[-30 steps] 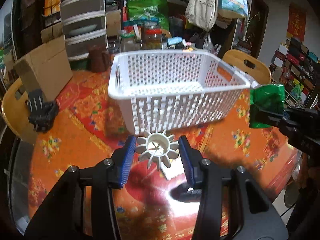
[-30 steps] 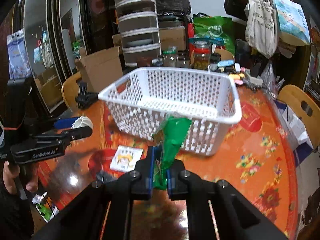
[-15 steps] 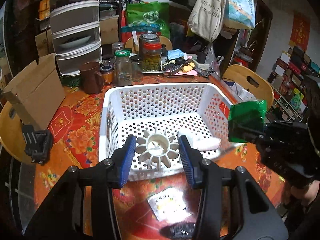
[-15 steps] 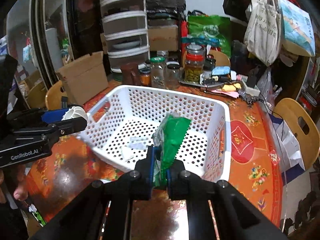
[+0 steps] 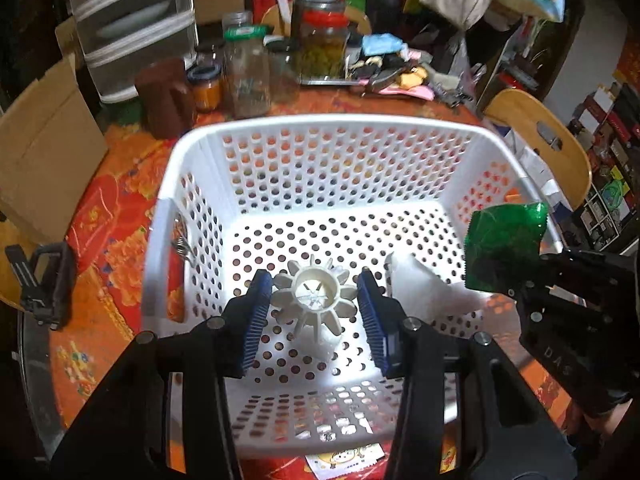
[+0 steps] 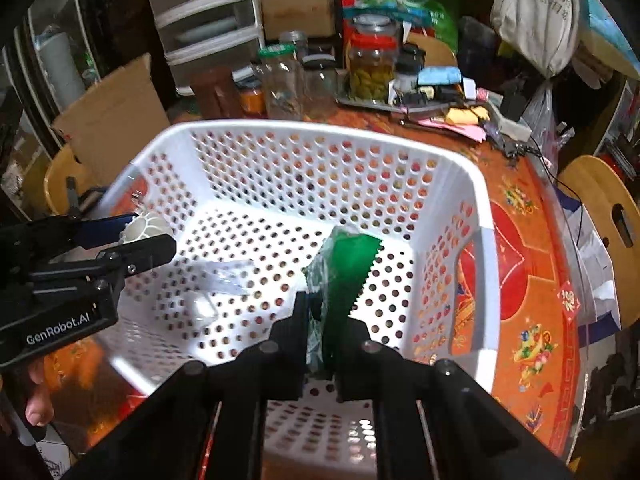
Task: Organize soft objects
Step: 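Open the right tool to drop the packet while the left tool drops the flower piece into the basket, then move both tools back to the dark sock and cartoon card on the table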
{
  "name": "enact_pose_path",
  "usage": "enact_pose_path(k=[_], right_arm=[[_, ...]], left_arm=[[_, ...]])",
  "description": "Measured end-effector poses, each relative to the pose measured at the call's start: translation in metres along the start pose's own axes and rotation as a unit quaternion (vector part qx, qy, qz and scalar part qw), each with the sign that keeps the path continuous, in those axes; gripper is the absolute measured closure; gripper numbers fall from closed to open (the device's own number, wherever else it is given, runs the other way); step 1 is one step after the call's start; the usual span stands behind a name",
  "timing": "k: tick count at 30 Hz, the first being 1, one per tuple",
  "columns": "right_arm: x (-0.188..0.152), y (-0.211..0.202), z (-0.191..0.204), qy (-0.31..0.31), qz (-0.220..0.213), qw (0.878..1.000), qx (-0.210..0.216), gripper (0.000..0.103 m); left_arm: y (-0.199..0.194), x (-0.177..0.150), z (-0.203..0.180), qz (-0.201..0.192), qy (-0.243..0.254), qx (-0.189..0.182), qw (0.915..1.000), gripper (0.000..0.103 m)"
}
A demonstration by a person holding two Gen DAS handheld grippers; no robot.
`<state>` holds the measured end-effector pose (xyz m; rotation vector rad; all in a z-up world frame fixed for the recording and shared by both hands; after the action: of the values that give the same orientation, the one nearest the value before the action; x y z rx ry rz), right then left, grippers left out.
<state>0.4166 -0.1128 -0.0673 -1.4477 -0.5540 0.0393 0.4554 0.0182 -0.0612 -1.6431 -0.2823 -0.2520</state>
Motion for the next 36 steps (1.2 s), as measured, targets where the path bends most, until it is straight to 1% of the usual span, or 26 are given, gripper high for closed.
enact_pose_path(k=[4,6,10,12,13,15,17,20,21,23,25,27,28,29,31,32,33,34,35,36], right_arm=[[0.005,0.014,-0.001,-0.003,0.019,1.000,-0.005,0.095],[0.007,0.018,-0.002,0.000,0.021,1.000,-0.005,0.094],[0.012,0.020,-0.006,0.006,0.017,1.000,-0.001,0.094],[0.014,0.019,-0.008,0.008,0.016,1.000,-0.002,0.090],[0.015,0.018,-0.009,0.009,0.014,1.000,-0.003,0.086],[0.015,0.016,-0.010,0.009,0.009,1.000,-0.002,0.080],[0.015,0.012,-0.011,0.012,0.002,1.000,0.001,0.070],[0.014,0.006,-0.010,0.012,-0.007,1.000,0.003,0.059],[0.014,0.004,-0.009,0.013,-0.010,1.000,0.005,0.058],[0.013,-0.003,-0.009,0.013,-0.020,1.000,0.008,0.052],[0.012,-0.011,-0.008,0.013,-0.026,0.999,0.011,0.048],[0.008,-0.021,-0.008,0.014,-0.034,0.999,0.009,0.042],[0.007,-0.025,-0.009,0.015,-0.037,0.999,0.006,0.035],[0.005,-0.030,-0.009,0.013,-0.042,0.999,0.006,0.030],[0.000,-0.042,-0.009,0.013,-0.054,0.998,0.010,0.027],[-0.003,-0.046,-0.010,0.015,-0.058,0.998,0.010,0.021],[-0.006,-0.051,-0.011,0.019,-0.062,0.998,0.009,0.018],[-0.010,-0.056,-0.012,0.020,-0.066,0.998,0.008,0.010],[-0.015,-0.061,-0.011,0.018,-0.071,0.997,0.006,0.006],[-0.020,-0.065,-0.011,0.018,-0.075,0.997,0.005,0.005]], left_arm=[[0.018,0.003,0.000,0.019,0.000,0.006,0.9998,0.061],[0.024,0.003,0.000,0.025,0.001,0.009,0.9996,0.061],[0.032,0.001,0.001,0.036,-0.004,-0.001,0.9993,0.061],[0.033,0.001,0.003,0.035,-0.006,-0.004,0.9994,0.061],[0.033,0.001,0.003,0.035,-0.007,-0.007,0.9993,0.059],[0.032,0.001,0.003,0.034,-0.010,-0.015,0.9993,0.052],[0.029,0.001,0.002,0.028,-0.011,-0.021,0.9993,0.044],[0.024,0.000,-0.002,0.023,-0.007,-0.028,0.9993,0.037],[0.022,0.000,-0.005,0.020,-0.004,-0.027,0.9994,0.035],[0.017,-0.001,-0.008,0.012,0.000,-0.027,0.9996,0.026],[0.010,-0.002,-0.009,0.002,0.001,-0.026,0.9997,0.021],[0.002,-0.003,-0.011,-0.006,0.001,-0.033,0.9994,0.020],[-0.002,-0.004,-0.011,-0.009,0.001,-0.035,0.9994,0.018],[-0.008,-0.007,-0.011,-0.015,0.002,-0.037,0.9992,0.014],[-0.018,-0.012,-0.013,-0.023,0.006,-0.035,0.9991,0.008],[-0.023,-0.016,-0.013,-0.027,0.008,-0.032,0.9991,0.006],[-0.031,-0.021,-0.014,-0.034,0.010,-0.028,0.9990,0.005],[-0.037,-0.026,-0.014,-0.041,0.013,-0.024,0.9988,0.003],[-0.043,-0.032,-0.015,-0.048,0.017,-0.022,0.9985,0.001],[-0.050,-0.040,-0.016,-0.054,0.020,-0.020,0.9981,0.000]])
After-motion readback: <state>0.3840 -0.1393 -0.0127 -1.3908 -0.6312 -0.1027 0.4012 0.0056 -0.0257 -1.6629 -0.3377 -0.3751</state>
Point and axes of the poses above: each gripper's, at about its wrist camera, not at the fingertips, and y roughly the way its jaws point, z to its left, x to its top, the point moved 8 cm from there along y, roughly the way its jaws point, and after that the axes turned 12 degrees about z, right-handed, at the moved point
